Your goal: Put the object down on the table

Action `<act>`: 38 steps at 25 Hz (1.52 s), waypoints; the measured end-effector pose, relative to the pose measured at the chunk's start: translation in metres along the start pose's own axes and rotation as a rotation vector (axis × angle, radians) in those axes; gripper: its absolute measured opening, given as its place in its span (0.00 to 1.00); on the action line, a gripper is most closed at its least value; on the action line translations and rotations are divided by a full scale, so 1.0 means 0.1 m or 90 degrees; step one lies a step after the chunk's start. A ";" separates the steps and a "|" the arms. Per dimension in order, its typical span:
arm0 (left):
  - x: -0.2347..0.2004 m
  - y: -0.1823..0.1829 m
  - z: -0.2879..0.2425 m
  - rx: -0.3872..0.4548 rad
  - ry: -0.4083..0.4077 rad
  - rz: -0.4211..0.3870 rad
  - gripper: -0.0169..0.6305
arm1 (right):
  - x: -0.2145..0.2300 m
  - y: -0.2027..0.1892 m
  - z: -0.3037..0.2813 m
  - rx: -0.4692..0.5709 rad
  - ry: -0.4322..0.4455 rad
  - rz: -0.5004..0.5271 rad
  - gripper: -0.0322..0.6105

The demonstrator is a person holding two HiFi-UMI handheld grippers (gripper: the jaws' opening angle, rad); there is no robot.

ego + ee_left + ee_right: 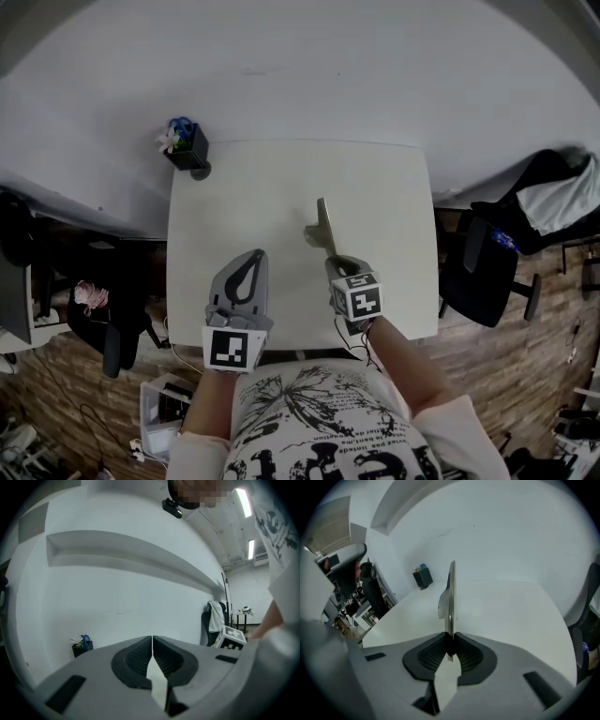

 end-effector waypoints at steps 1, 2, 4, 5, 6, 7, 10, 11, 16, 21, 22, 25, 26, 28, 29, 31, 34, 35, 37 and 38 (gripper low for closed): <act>-0.01 -0.01 0.00 -0.002 -0.001 0.002 0.05 | 0.00 0.00 -0.03 -0.011 0.003 -0.007 0.14; -0.02 -0.01 0.00 -0.002 -0.003 0.003 0.05 | -0.01 -0.01 -0.05 -0.022 0.009 -0.012 0.14; -0.05 -0.01 0.00 -0.002 -0.005 0.002 0.05 | -0.02 -0.02 -0.09 -0.045 0.021 -0.026 0.14; -0.06 -0.01 0.01 -0.003 -0.006 0.001 0.05 | -0.02 -0.03 -0.11 -0.055 0.021 -0.035 0.14; -0.07 -0.02 0.01 -0.004 -0.007 0.001 0.05 | -0.01 -0.05 -0.13 -0.065 0.015 -0.044 0.14; -0.08 -0.02 0.01 -0.006 -0.007 0.000 0.05 | 0.00 -0.06 -0.15 -0.074 0.003 -0.050 0.14; -0.11 -0.03 0.01 -0.013 -0.005 -0.003 0.05 | 0.06 -0.11 -0.19 -0.093 -0.021 -0.069 0.14; -0.12 -0.02 0.01 -0.014 -0.004 -0.005 0.05 | 0.07 -0.11 -0.20 -0.096 -0.022 -0.076 0.14; -0.15 -0.01 0.02 -0.014 0.000 -0.008 0.05 | 0.11 -0.12 -0.25 -0.118 -0.033 -0.077 0.14; -0.13 0.00 0.01 -0.011 -0.003 -0.012 0.05 | 0.14 -0.13 -0.29 -0.127 -0.053 -0.077 0.16; -0.13 0.00 0.01 -0.012 -0.004 -0.012 0.05 | 0.15 -0.15 -0.30 -0.134 -0.058 -0.081 0.18; -0.11 0.00 0.00 -0.014 -0.006 -0.014 0.05 | 0.19 -0.19 -0.31 -0.140 -0.066 -0.089 0.22; -0.10 0.00 0.00 -0.014 -0.006 -0.013 0.05 | 0.20 -0.21 -0.32 -0.140 -0.064 -0.094 0.22; -0.10 0.00 0.00 -0.012 -0.006 -0.012 0.05 | 0.21 -0.23 -0.31 -0.138 -0.062 -0.104 0.24; -0.10 0.01 0.00 -0.012 -0.005 -0.012 0.05 | 0.22 -0.23 -0.31 -0.136 -0.065 -0.104 0.27; -0.10 0.01 0.01 -0.012 -0.004 -0.014 0.05 | 0.22 -0.21 -0.28 -0.125 -0.070 -0.091 0.34; -0.08 0.02 0.01 -0.011 -0.006 -0.016 0.05 | 0.18 -0.14 -0.23 -0.102 -0.069 -0.070 0.41; -0.07 0.03 0.01 -0.010 -0.007 -0.017 0.05 | 0.16 -0.12 -0.21 -0.091 -0.064 -0.066 0.42; -0.06 0.05 0.01 -0.008 -0.009 -0.018 0.05 | 0.12 -0.07 -0.15 -0.073 -0.060 -0.065 0.42; -0.06 0.04 0.01 -0.003 -0.009 -0.022 0.05 | 0.10 -0.05 -0.11 -0.067 -0.061 -0.068 0.42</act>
Point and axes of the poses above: the fingertips, and each gripper's own axes: z backward along the fingers, x to its right, y out of its top, the point moved 9 cm from there along z, backward along the fingers, and after that the axes turned 4 degrees about -x, right-handed, at the moved point
